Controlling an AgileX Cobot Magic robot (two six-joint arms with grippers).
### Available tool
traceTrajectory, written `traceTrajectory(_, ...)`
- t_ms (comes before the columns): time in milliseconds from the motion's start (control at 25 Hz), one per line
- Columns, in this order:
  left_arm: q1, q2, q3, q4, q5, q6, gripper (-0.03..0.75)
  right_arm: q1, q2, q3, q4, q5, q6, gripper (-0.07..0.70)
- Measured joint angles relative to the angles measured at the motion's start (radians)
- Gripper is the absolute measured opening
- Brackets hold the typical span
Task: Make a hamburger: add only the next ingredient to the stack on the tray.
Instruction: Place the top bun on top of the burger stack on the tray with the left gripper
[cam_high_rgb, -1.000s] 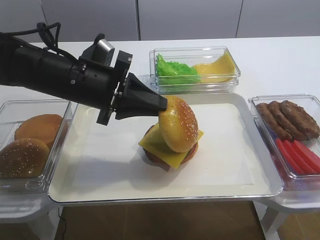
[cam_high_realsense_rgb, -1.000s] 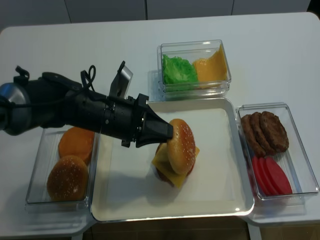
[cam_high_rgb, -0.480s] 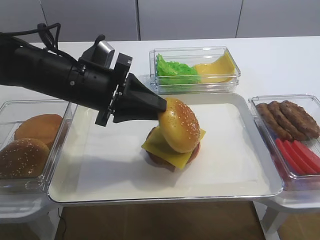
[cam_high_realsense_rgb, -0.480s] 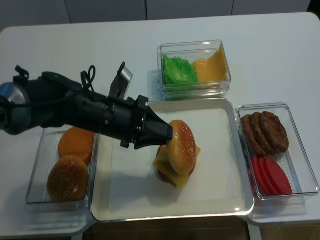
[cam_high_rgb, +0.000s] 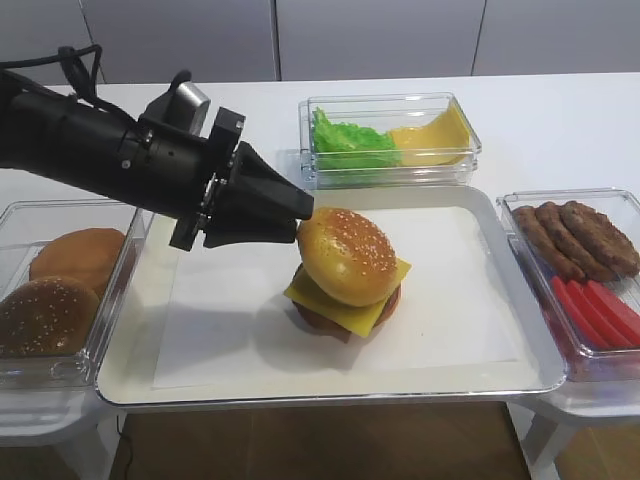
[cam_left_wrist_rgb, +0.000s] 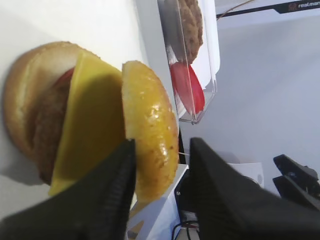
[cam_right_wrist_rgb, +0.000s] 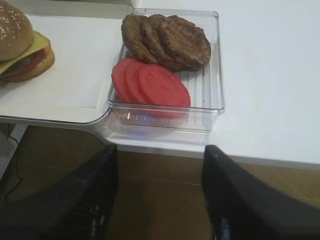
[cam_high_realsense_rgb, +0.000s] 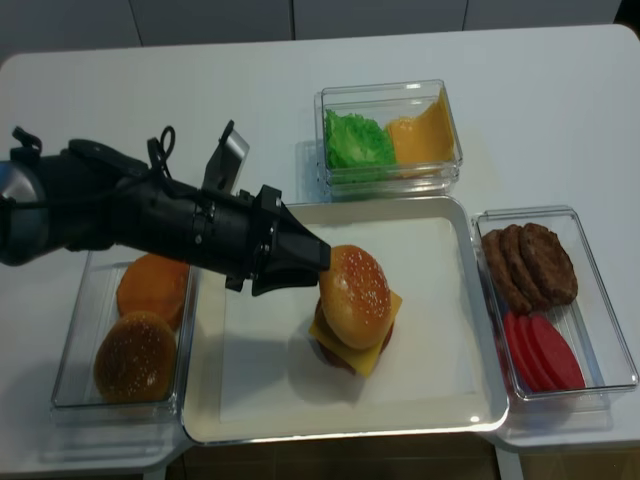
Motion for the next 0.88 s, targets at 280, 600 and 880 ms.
traceTrajectory(280, 0.0, 0.0, 0.0, 0.045, 0.0, -0.026, 0.319, 0.0, 0.0, 0.0, 0.0, 0.0, 0.0, 0.405)
traceTrajectory(600, 0.0, 0.0, 0.0, 0.049, -0.006, -0.03, 0.335, 0.0, 0.0, 0.0, 0.0, 0.0, 0.0, 0.405)
traceTrajectory(880, 0.0, -0.051, -0.002, 0.143, -0.094, -0.072, 0.335, 0.0, 0.0, 0.0, 0.0, 0.0, 0.0, 0.405)
